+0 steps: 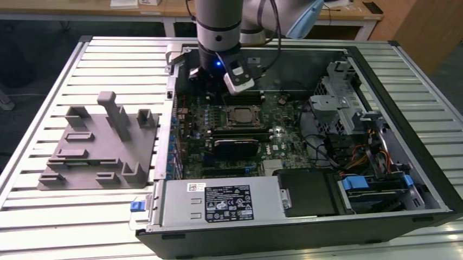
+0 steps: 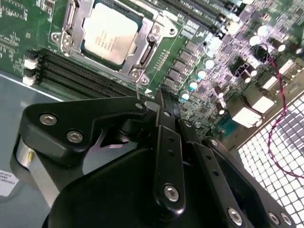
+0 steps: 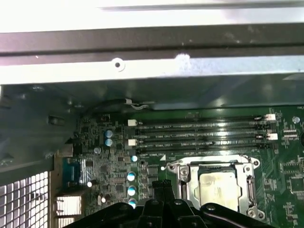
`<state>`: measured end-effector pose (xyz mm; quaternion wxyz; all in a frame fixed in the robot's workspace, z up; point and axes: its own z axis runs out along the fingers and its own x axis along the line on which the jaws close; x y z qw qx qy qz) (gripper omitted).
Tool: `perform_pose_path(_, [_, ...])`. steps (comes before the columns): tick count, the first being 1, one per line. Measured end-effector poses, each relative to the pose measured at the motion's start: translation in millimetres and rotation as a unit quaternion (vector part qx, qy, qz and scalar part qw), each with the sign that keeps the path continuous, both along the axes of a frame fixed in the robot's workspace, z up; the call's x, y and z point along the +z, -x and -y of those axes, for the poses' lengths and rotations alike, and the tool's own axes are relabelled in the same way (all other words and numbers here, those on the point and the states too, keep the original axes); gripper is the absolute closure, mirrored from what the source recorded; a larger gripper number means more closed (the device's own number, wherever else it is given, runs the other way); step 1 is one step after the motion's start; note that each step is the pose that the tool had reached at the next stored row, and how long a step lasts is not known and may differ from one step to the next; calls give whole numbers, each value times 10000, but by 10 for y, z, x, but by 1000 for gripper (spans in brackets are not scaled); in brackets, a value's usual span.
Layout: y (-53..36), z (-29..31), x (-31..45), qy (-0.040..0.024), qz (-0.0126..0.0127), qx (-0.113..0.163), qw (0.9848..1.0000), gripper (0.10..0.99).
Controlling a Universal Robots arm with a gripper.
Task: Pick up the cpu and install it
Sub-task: 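Install the first cpu locking lever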
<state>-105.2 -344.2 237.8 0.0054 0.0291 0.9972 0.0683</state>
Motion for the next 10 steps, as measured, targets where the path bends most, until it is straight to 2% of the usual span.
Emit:
perform_pose_path(3, [9,0,5,-105,4,0,9999,980])
perform_pose_path(8, [68,0,8,-177,32,1,9998,980])
perform_pose_path(9, [76,0,7,-207,38,1,9998,980])
perform_pose_path(10, [79,0,8,-278,40,2,9996,980])
